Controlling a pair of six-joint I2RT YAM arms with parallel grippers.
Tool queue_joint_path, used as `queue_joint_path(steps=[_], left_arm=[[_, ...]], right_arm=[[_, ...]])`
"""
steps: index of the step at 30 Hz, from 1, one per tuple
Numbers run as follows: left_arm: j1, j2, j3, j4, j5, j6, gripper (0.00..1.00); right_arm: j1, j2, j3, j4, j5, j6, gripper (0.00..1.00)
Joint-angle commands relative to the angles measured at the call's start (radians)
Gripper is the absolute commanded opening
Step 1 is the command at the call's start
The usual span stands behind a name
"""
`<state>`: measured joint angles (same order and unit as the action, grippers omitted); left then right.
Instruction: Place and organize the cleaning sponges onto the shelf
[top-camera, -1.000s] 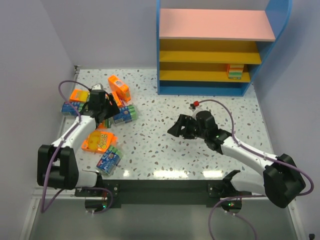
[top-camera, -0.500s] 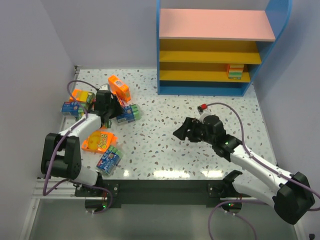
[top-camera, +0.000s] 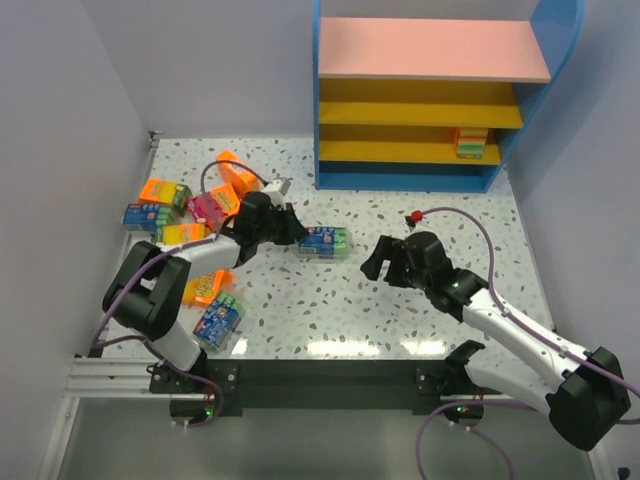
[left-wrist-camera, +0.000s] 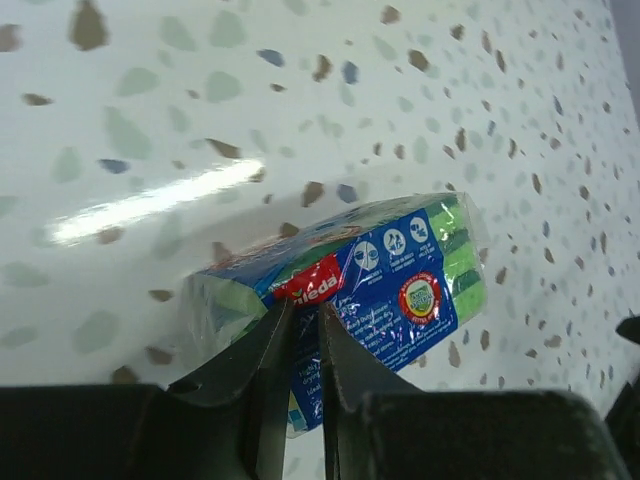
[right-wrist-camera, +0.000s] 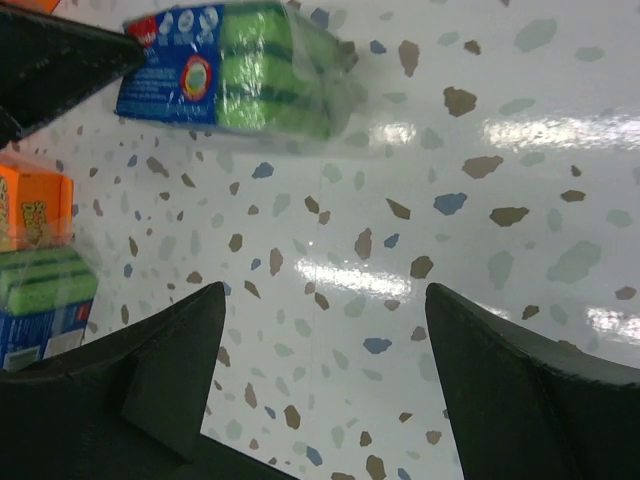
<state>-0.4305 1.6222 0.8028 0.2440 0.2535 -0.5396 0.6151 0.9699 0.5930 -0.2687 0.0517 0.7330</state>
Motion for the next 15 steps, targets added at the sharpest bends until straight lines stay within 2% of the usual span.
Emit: queue_joint_path(steps=[1,6,12,15], left_arm=[[-0.069,0.102,0.009,-0.002,0.210,0.061,0.20],[-0.162,0.140,0.075,0.031,0.351,0.138,0.22],[-0.194,0.088,0.046,0.060,0.331,0.130,0.22],[-0.218,0.032,-0.037,0.081,0.285,0.135,0.20]], right_arm=[[-0.003,-0.042,0.068,-0.079,0.131,-0.012,0.85],[-0.026,-0.027,0.117,-0.165,0.226,-0.043,0.87],[-0.035,-0.008,0.114,-0.130,0.174,-0.035,0.87],[-0.035,-0.002,0.102,-0.106,0.143,-0.037,0.86]])
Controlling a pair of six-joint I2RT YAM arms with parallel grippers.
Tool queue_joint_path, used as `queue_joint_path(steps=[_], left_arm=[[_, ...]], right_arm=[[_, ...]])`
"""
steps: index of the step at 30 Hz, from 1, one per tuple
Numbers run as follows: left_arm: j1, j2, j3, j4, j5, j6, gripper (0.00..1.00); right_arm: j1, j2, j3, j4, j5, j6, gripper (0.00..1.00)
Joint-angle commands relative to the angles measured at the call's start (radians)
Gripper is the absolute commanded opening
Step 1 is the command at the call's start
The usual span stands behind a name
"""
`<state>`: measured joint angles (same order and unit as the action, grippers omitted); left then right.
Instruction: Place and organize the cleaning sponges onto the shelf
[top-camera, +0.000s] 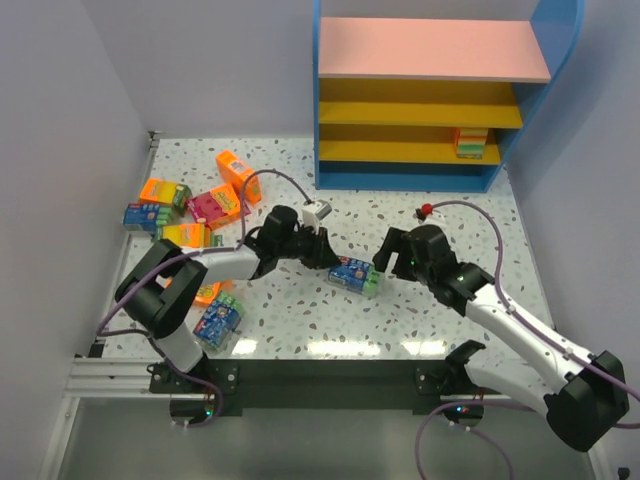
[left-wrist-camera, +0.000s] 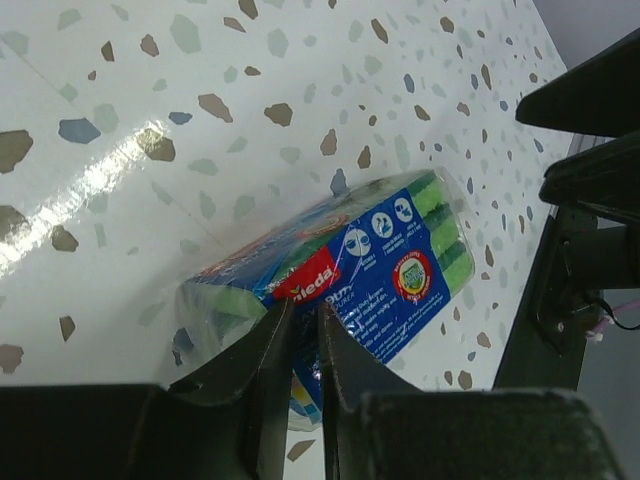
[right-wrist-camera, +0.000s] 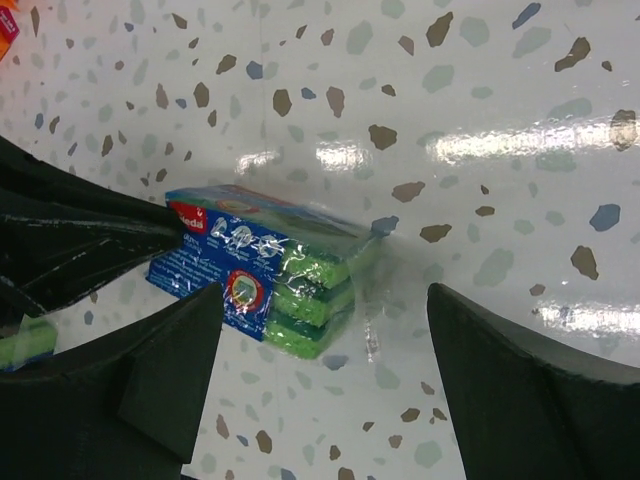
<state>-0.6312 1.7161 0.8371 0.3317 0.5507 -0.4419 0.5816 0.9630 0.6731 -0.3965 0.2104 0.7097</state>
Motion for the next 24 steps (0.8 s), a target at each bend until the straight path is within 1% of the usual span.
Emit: queue_joint_path(steps=[1,4,7,10,13,15,16,18,19,20,24], left_arm=[[-0.025,-0.076,-0.098,0.000,-0.041,0.037,0.20],[-0.039,-0.127,-0.214,0.030,-0.067,0.017,0.20],[-0.039,-0.177,-0.271,0.061,-0.107,-0.010,0.20],[-0.041,-0.231,-0.289,0.069,-0.138,-0.021,0.20],[-0.041,-0.263,-0.285,0.053,-0.143,-0.021,0.20],[-0.041,-0.273,-0.286,0.049,-0.140,-0.023,0.19],[-0.041,-0.276,-0.299,0.049,-0.138,-0.029,0.16],[-0.041,-0.288,-0.325,0.073,-0.140,-0.037,0.14],[-0.041,-0.289,-0.348,0.081,-0.137,-0.047,0.12],[-0.042,-0.289,-0.357,0.093,-0.133,-0.050,0.11],[-0.042,-0.294,-0.386,0.107,-0.112,-0.069,0.07]], right_arm=[[-0.003,0.011,0.019,0.034,-0.040,-0.016,0.86],[-0.002,0.054,0.011,0.079,-0.150,-0.056,0.82],[0.000,0.094,0.013,0.103,-0.245,-0.082,0.78],[0.000,0.106,0.002,0.098,-0.299,-0.087,0.72],[0.000,0.103,-0.006,0.073,-0.313,-0.093,0.69],[0.000,0.103,-0.021,0.076,-0.348,-0.090,0.68],[0.000,0.103,-0.036,0.080,-0.361,-0.090,0.67],[0.000,0.092,-0.058,0.093,-0.379,-0.078,0.65],[0.000,0.094,-0.070,0.117,-0.385,-0.073,0.60],[0.000,0.098,-0.093,0.128,-0.391,-0.069,0.59],[0.000,0.123,-0.101,0.139,-0.379,-0.069,0.55]])
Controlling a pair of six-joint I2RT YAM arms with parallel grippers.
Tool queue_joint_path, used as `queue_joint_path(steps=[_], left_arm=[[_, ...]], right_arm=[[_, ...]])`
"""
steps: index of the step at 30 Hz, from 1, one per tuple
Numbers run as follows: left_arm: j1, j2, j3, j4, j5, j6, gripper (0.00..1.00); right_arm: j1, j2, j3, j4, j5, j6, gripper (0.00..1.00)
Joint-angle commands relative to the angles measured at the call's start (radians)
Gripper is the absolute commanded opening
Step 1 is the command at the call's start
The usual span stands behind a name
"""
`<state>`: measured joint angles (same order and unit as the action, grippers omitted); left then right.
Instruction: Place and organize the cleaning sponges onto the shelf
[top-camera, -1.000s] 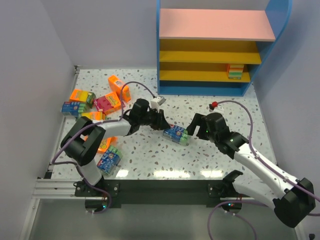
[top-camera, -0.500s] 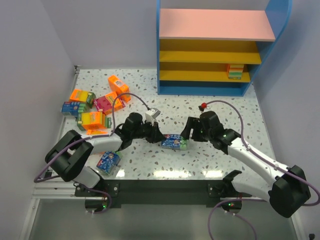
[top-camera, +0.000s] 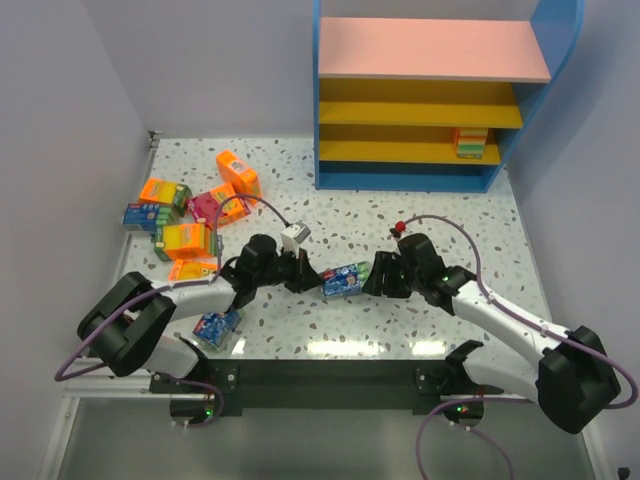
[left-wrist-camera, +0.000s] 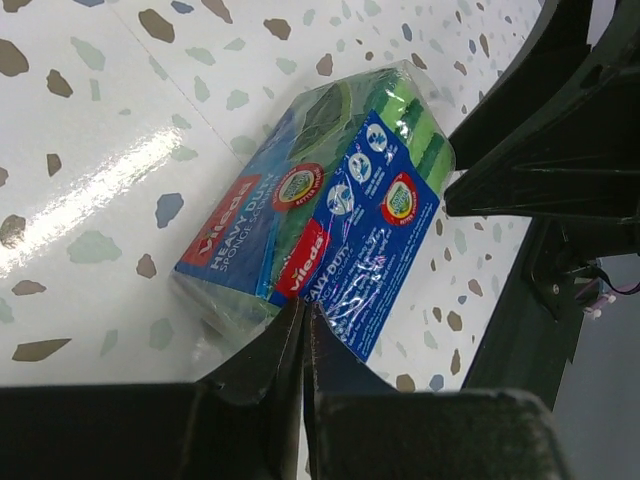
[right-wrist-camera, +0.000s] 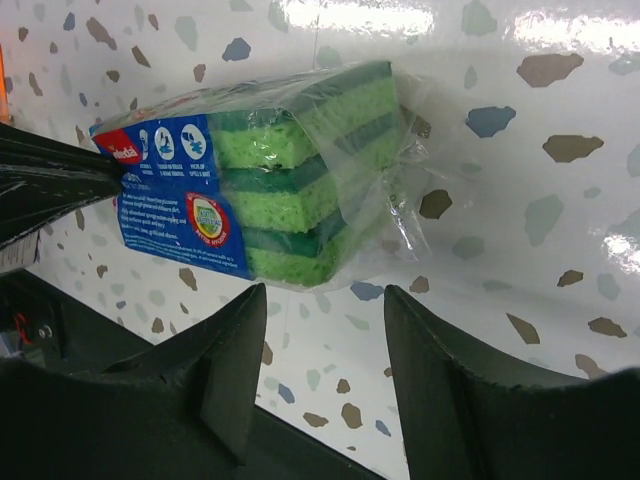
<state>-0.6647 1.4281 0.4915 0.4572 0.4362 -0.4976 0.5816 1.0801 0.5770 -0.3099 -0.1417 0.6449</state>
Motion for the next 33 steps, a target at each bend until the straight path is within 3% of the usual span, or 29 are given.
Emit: queue_joint_path(steps=[1,9,14,21,33], left_arm=[[-0.010,-0.012,-0.050,-0.012,0.001,-0.018,0.06],[-0.012,-0.024,-0.057,-0.019,0.001,-0.019,0.00],[-0.044,-0.029,-0.067,0.023,0.001,-0.055,0.00],[-0.069,-0.057,-0.019,-0.002,-0.017,-0.052,0.00],[-0.067,-0.066,0.002,-0.114,-0.137,-0.028,0.00]], right_arm=[[0.000,-0.008,-0.005,0.058,-0.022,-0.002,0.54],[-0.002,-0.058,0.115,-0.055,-0.009,-0.094,0.54],[-0.002,-0.115,0.164,-0.126,0.109,-0.105,0.65],[0.000,0.021,0.204,-0.075,0.125,-0.175,0.73],[-0.002,0.277,0.310,0.072,0.149,-0.318,0.75]])
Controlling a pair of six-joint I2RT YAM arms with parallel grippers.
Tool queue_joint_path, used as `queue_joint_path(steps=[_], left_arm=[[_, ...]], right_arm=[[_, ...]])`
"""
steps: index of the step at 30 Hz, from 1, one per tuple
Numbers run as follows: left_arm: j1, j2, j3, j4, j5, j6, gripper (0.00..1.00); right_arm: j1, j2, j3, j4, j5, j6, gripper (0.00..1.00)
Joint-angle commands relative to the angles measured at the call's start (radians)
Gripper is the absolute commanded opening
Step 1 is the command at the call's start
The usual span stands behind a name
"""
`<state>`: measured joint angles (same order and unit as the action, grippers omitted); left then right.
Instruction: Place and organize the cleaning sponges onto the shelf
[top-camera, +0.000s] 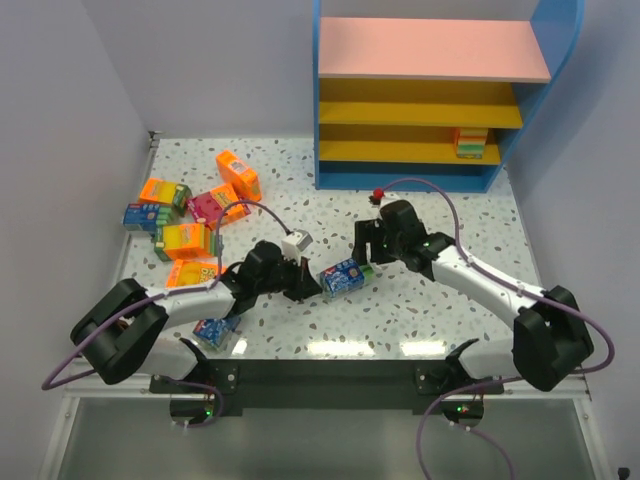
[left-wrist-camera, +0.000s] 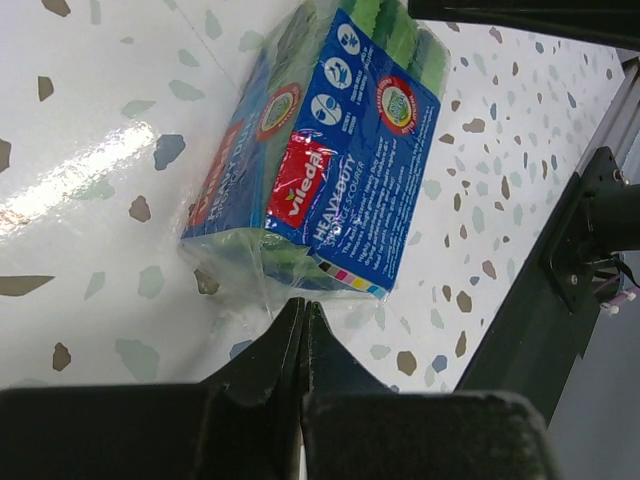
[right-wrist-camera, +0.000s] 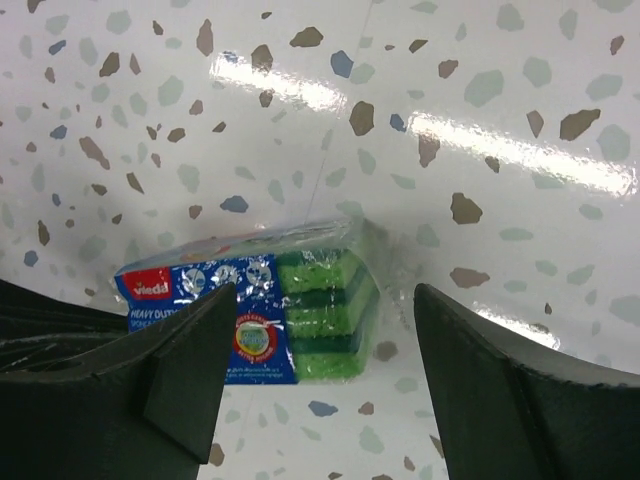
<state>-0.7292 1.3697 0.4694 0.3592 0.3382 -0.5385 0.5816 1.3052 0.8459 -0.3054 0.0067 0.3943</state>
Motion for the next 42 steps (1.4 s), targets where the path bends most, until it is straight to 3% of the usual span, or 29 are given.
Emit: queue_joint_path(steps=[1,5,8,12,17,20,26,29,34,39,40,41,42], left_arm=[[-0.004,-0.004,0.023,-0.011,-0.034,0.011,0.00],[-0.004,0.002,0.018,0.012,-0.022,0.002,0.00],[-0.004,0.020,0.026,0.020,-0.022,0.003,0.00],[-0.004,0.057,0.069,0.017,-0.028,0.017,0.00],[-0.003,0.086,0.113,0.000,-0.054,0.034,0.00],[-0.001,0.094,0.152,-0.017,-0.074,0.048,0.00],[0.025,0.014,0.212,-0.193,-0.261,0.084,0.00],[0.053,-0.082,0.210,-0.291,-0.389,0.054,0.00],[0.066,-0.246,0.181,-0.389,-0.482,0.014,0.00],[0.074,-0.325,0.152,-0.408,-0.435,0.018,0.06],[0.074,-0.325,0.149,-0.402,-0.420,0.021,0.06],[0.074,-0.322,0.138,-0.393,-0.404,0.028,0.07],[0.074,-0.316,0.132,-0.376,-0.384,0.028,0.07]], right_arm=[[-0.002,0.074,0.045,0.066,-0.004,-0.068,0.74],[-0.008,0.117,0.010,0.101,-0.088,-0.063,0.69],[-0.020,0.126,-0.019,0.123,-0.158,-0.058,0.60],[-0.066,0.129,-0.059,0.161,-0.298,-0.023,0.37],[-0.109,0.072,-0.132,0.173,-0.396,0.050,0.25],[-0.137,0.025,-0.169,0.160,-0.415,0.098,0.00],[-0.277,-0.110,-0.212,0.135,-0.373,0.245,0.00],[-0.444,-0.170,-0.260,0.210,-0.407,0.366,0.00],[-0.554,-0.146,-0.294,0.353,-0.470,0.511,0.00],[-0.563,-0.141,-0.226,0.309,-0.576,0.390,0.00],[-0.565,-0.158,-0.217,0.254,-0.568,0.358,0.03],[-0.565,-0.176,-0.209,0.212,-0.559,0.291,0.20],[-0.565,-0.213,-0.200,0.140,-0.538,0.261,0.28]])
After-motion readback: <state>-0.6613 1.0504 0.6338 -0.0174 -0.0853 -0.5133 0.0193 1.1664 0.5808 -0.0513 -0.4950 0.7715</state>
